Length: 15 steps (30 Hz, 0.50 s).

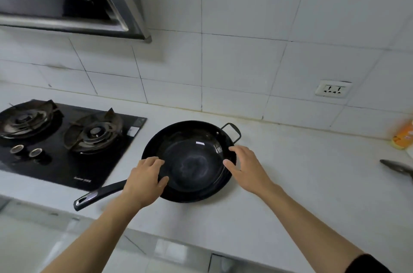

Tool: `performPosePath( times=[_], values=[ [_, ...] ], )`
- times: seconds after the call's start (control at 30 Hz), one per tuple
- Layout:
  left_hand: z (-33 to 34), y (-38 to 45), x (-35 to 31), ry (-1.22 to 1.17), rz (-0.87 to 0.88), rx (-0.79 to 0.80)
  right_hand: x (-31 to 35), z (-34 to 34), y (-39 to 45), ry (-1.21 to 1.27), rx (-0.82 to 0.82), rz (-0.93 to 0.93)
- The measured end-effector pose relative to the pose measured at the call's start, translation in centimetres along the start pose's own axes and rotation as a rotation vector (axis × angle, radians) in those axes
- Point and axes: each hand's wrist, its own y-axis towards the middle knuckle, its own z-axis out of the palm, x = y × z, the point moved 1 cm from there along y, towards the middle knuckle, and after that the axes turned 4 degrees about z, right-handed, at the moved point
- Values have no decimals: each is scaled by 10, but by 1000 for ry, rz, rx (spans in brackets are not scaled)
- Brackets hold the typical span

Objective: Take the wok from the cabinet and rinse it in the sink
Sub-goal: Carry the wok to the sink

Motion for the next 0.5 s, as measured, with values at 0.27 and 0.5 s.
performPosePath(
  times=[0.27,0.5],
  values=[
    [2,5,5,15,-134,6,-22,1,59,-19,75,-76],
    [1,10,50,67,-207,47,-26,7,106,-132,111,-110]
  ],
)
